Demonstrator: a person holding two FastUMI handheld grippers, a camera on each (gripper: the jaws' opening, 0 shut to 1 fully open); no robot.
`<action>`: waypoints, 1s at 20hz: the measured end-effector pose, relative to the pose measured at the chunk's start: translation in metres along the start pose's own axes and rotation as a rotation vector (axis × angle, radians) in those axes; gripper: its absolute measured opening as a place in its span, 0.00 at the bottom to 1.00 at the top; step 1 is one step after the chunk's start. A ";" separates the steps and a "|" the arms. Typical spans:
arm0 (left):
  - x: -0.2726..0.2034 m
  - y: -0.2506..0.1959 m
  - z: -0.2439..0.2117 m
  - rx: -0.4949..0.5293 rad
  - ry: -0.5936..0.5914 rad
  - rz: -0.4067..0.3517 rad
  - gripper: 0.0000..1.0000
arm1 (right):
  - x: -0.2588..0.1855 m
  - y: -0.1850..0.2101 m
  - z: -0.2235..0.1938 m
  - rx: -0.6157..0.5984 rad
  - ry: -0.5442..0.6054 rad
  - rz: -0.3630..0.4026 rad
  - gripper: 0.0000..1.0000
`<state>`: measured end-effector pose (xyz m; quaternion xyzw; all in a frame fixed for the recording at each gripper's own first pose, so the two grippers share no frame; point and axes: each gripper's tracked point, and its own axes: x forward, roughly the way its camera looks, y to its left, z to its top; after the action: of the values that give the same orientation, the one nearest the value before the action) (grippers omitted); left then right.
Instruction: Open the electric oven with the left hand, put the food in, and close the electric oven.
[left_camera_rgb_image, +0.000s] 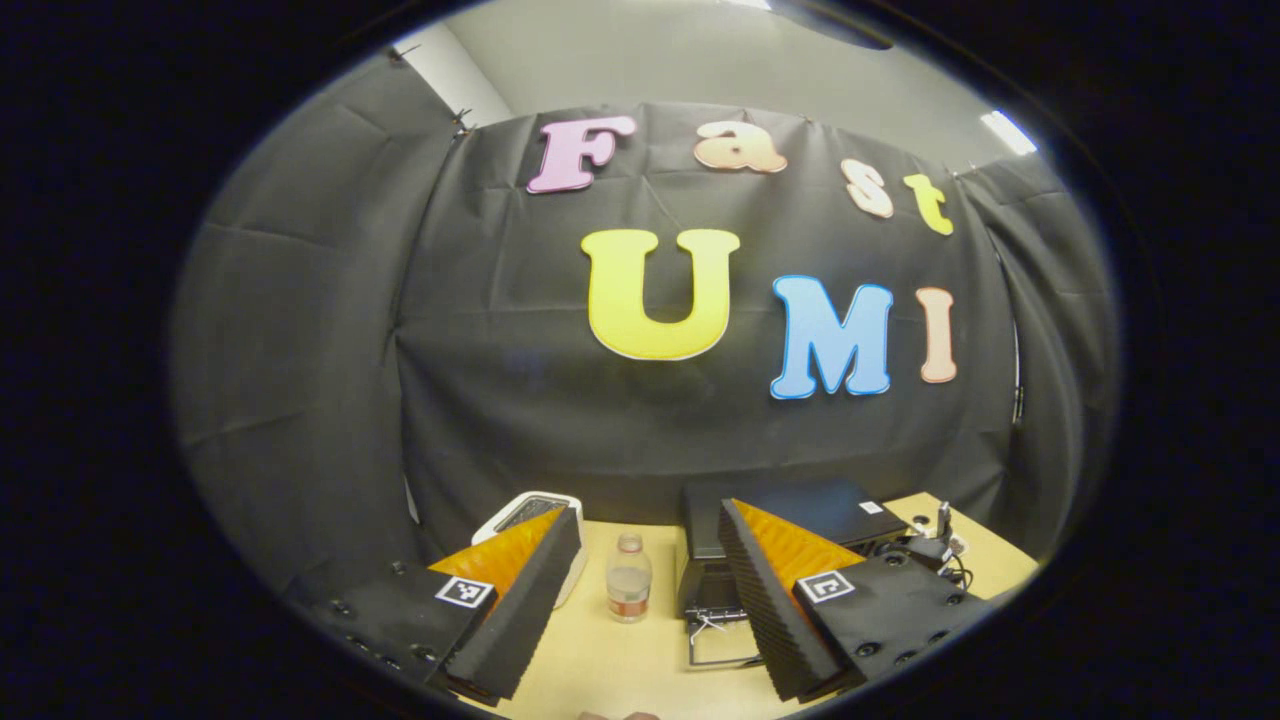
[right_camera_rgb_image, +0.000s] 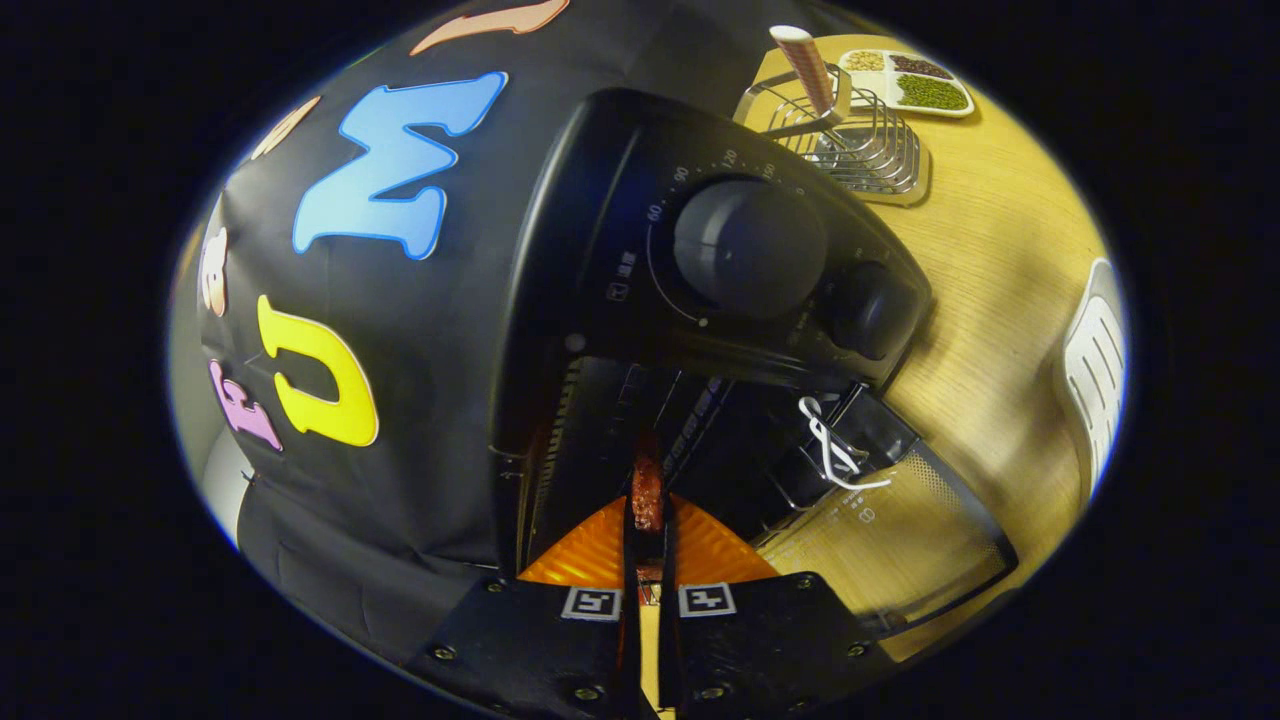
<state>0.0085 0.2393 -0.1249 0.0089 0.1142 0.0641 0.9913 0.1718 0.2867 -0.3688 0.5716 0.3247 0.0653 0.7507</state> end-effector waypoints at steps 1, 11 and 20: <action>0.001 0.002 -0.001 -0.004 0.001 0.006 0.95 | 0.005 -0.001 0.002 0.020 -0.012 -0.006 0.08; 0.011 -0.007 -0.002 -0.025 -0.004 0.005 0.98 | -0.006 -0.019 0.016 -0.198 0.006 -0.163 0.56; 0.019 -0.057 -0.005 -0.017 -0.003 -0.068 0.99 | -0.084 -0.015 0.034 -0.798 -0.052 -0.306 0.96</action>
<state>0.0332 0.1849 -0.1359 -0.0032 0.1123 0.0315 0.9932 0.1217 0.2143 -0.3432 0.1829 0.3361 0.0594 0.9220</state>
